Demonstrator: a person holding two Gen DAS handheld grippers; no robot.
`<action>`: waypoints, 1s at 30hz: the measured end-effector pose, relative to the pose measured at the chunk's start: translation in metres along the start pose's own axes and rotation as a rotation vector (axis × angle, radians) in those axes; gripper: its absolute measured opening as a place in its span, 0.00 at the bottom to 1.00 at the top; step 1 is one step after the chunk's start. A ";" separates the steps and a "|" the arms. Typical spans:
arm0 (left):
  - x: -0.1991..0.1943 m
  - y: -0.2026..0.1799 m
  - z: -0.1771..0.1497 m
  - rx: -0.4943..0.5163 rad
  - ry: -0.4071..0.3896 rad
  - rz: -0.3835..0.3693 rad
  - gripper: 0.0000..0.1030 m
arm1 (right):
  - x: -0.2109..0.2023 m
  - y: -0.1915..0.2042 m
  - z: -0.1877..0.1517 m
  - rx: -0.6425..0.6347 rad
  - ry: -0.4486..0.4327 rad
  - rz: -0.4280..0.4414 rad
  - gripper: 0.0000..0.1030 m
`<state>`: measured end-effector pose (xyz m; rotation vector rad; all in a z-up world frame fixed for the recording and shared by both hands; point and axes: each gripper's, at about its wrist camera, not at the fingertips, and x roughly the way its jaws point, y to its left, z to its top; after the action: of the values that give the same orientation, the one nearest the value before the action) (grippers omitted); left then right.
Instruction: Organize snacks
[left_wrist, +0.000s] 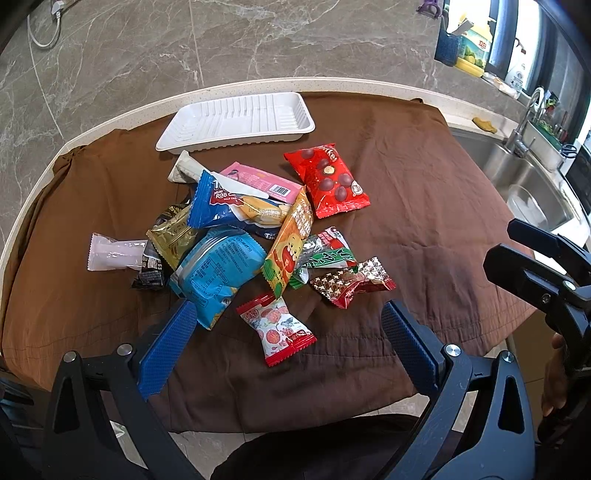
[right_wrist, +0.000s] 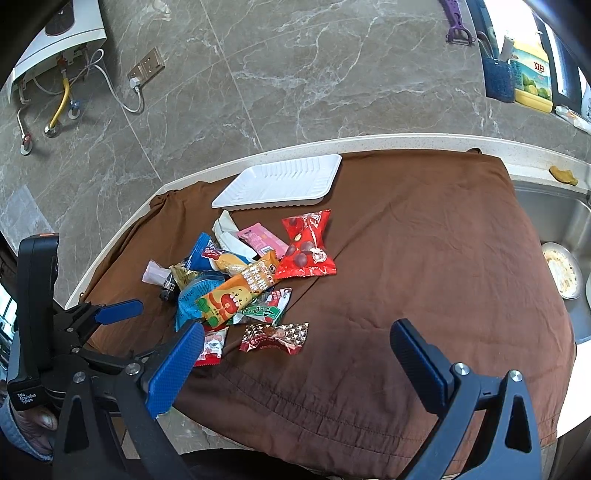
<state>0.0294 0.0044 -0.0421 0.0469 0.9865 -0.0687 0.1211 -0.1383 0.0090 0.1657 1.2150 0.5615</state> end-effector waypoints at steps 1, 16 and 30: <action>0.000 0.000 0.000 0.000 0.001 0.000 0.98 | 0.000 0.000 0.000 0.000 0.000 -0.001 1.00; -0.001 0.001 0.000 -0.001 -0.002 0.002 0.98 | -0.001 0.000 0.001 0.003 -0.006 0.004 1.00; -0.002 0.002 -0.001 -0.003 -0.005 0.003 0.98 | -0.002 0.000 0.001 0.006 -0.010 0.005 1.00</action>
<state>0.0278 0.0069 -0.0404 0.0453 0.9820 -0.0644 0.1217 -0.1387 0.0111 0.1766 1.2065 0.5614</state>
